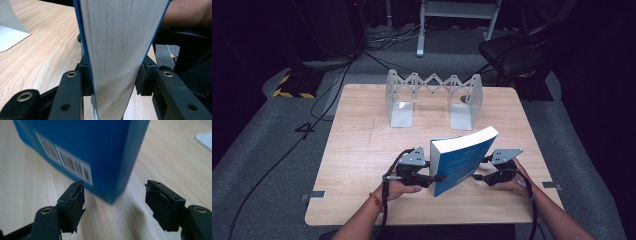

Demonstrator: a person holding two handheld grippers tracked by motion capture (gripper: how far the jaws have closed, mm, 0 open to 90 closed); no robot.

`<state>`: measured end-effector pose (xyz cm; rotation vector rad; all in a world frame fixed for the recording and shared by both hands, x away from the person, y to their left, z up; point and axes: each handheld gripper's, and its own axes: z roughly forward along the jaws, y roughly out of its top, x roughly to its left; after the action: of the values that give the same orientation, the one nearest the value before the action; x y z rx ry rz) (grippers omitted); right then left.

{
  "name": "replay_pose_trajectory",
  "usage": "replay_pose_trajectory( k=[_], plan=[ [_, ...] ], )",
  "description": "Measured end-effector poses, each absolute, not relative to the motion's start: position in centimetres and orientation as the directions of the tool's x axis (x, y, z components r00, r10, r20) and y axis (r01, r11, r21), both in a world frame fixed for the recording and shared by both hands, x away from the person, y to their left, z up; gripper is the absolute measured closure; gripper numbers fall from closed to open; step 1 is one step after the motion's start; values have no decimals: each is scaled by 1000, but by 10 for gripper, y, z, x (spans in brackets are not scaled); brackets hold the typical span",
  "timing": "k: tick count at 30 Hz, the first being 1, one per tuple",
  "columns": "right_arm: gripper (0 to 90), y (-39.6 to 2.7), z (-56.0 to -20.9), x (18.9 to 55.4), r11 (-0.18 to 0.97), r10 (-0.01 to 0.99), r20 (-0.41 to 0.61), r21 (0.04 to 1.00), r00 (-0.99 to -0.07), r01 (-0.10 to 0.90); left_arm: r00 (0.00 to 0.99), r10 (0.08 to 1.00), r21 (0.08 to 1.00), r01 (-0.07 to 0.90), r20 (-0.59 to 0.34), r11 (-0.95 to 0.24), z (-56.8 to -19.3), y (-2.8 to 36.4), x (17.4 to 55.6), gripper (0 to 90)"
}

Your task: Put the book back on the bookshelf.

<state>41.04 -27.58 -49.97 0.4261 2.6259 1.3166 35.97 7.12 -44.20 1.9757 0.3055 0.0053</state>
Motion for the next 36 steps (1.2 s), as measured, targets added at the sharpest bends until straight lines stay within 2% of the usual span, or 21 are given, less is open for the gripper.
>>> replay_pose_trajectory(
  k=[6, 10, 12, 17, 28, 36],
  plan=[
    [314, -269, -476, 406, 474, 281, 3, 869, -960, 141, 968, 222, 900, 197, -116, -389, -442, 70, 357, 582],
    [297, -265, -470, 405, 479, 273, -7, 868, -962, 130, 965, 251, 899, 176, -76, -401, -441, 69, 352, 568],
    [319, -267, -470, 406, 466, 271, 13, 873, -962, 144, 954, 296, 897, 162, -37, -412, -440, 69, 349, 514],
    [355, -270, -468, 405, 475, 268, 5, 869, -963, 137, 935, 354, 871, 145, 35, -470, -443, 69, 340, 445],
    [453, -282, -456, 389, 458, 243, -40, 886, -969, 78, 918, 393, 844, 167, 55, -509, -459, 64, 332, 486],
    [491, -290, -438, 376, 410, 226, -67, 911, -972, 32, 904, 419, 838, 162, 86, -521, -462, 62, 329, 456]
  ],
)
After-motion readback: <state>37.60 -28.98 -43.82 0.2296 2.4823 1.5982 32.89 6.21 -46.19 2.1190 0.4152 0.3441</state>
